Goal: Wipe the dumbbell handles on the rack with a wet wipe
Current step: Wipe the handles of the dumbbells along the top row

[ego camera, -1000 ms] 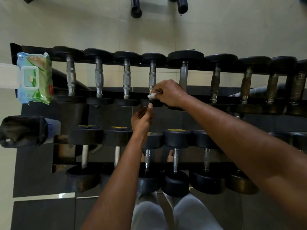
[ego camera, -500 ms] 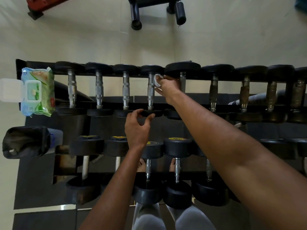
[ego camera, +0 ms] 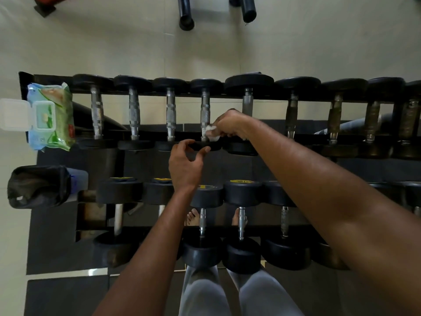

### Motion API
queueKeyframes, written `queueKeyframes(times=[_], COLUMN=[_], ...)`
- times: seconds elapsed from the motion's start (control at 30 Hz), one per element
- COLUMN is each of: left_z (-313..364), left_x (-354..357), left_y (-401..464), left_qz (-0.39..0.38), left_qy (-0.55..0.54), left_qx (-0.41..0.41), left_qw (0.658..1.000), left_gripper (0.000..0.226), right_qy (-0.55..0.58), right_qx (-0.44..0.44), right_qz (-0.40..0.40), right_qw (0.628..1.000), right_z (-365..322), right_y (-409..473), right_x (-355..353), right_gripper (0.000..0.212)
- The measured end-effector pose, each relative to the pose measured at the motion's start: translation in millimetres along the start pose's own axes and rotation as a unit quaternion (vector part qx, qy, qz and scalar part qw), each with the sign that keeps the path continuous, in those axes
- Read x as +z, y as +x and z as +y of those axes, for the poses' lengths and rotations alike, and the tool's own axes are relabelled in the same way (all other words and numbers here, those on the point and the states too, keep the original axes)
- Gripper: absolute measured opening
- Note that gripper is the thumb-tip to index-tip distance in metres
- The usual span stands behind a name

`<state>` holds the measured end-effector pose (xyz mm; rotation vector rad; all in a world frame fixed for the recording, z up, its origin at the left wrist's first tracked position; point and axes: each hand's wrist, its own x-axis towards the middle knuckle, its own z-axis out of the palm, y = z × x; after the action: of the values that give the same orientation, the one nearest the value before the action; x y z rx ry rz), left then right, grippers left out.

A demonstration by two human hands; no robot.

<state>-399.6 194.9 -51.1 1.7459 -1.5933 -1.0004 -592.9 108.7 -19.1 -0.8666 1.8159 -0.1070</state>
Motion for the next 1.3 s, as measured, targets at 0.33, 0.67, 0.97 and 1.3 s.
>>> queueKeyframes(times=[0.33,0.67,0.97,1.3], left_z=[1,-5,-7,-3], left_x=[-1,0,1,2], left_y=[-1,-3,-3,-3], left_qz=[-0.005,-0.007,0.004,0.021], left_qy=[0.012,-0.005,-0.003,0.016], left_qx=[-0.005,-0.005,-0.007,-0.026], left_qw=[1.000,1.000,1.000,0.999], left_gripper=[0.044,0.043,0.044,0.056], right_qy=[-0.086,-0.537,-0.553,-0.522], right_qx=[-0.188,-0.383,-0.303,-0.306], right_qz=[0.090,0.156,0.135,-0.005], right_qw=[0.974,0.735,0.764,0.796], right_z=[-20,-86,-101,-74], right_y=[-18,-7,-7,-16], right_x=[-15,-26,-12,7], right_gripper=[0.026,0.024,0.019,0.012])
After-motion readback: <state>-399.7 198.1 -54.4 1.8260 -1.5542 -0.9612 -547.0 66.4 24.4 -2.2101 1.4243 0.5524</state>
